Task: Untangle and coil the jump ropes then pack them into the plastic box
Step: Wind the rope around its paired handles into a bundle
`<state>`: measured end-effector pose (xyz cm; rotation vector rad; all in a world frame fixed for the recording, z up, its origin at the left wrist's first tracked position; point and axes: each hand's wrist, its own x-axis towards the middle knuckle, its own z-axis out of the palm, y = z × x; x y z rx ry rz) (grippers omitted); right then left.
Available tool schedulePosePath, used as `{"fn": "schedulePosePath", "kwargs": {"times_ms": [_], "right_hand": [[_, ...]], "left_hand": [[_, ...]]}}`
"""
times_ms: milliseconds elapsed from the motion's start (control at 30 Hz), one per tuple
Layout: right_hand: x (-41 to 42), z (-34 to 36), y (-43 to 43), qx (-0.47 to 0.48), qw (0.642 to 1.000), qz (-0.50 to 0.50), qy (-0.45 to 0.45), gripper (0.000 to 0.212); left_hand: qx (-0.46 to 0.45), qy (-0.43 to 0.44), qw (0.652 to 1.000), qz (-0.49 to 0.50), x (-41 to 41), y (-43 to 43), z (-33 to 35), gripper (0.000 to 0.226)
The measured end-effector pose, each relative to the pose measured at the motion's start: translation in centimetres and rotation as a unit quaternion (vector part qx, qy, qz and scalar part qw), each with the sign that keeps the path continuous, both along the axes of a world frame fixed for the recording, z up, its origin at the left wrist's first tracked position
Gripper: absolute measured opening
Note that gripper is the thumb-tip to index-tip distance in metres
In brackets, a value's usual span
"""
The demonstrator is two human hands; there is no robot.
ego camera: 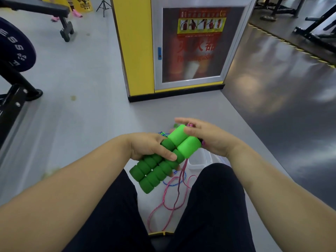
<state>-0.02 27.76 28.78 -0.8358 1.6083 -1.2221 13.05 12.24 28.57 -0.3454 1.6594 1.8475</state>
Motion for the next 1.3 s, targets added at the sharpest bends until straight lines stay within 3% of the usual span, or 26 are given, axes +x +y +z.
{"fn": "schedulePosePath", "kwargs": {"times_ms": [133,200,367,500,667,733,867,1033,1167,1300], "right_hand": [[1.4,0.6,-0.8,0.071,0.988,0.031,0.133,0.031],[1.6,0.3,-0.9,0.076,0.989,0.024,0.128,0.029],[1.7,-0.1,-0.7,0.055,0.995,0.014,0.086,0.028],[1.9,-0.2,-0.8,0.042,0.995,0.013,0.094,0.029],[-0.1,-0.4,0.6,0.029,0.997,0.05,0.047,0.045],[-1.2,-0.8,1.3,0.043,0.995,0.063,0.067,0.037],[-2.2,-2.0,1.6,0.004,0.996,-0.024,0.091,0.02],[-0.5,-3.1,0.1,-0.048,0.983,-0.103,0.147,0.029],[0.8,-4.8,-0.9,0.053,0.942,-0.068,0.324,0.023],[1.9,-4.5,-1.1,0.18,0.844,0.081,0.499,0.028]], "left_hand": [[-0.056,-0.025,0.998,-0.022,0.0,-0.9,0.5,0.018],[-0.053,-0.034,0.998,-0.01,0.3,-1.0,0.4,0.025],[0.004,-0.05,0.998,-0.025,1.3,-1.3,-0.3,0.067],[-0.037,-0.066,0.997,-0.007,1.7,-0.9,-0.5,0.021],[-0.06,-0.047,0.997,-0.008,1.8,-2.1,0.1,0.015],[-0.04,-0.035,0.998,-0.017,2.0,-2.9,0.5,0.03],[0.031,-0.015,0.999,-0.009,1.9,-4.1,0.7,0.069],[0.164,0.053,0.985,-0.005,2.0,-3.0,-0.1,0.046],[0.163,0.072,0.977,0.12,1.5,-1.9,0.1,0.042],[-0.02,0.001,0.972,0.233,0.6,-2.0,-0.3,0.01]]}}
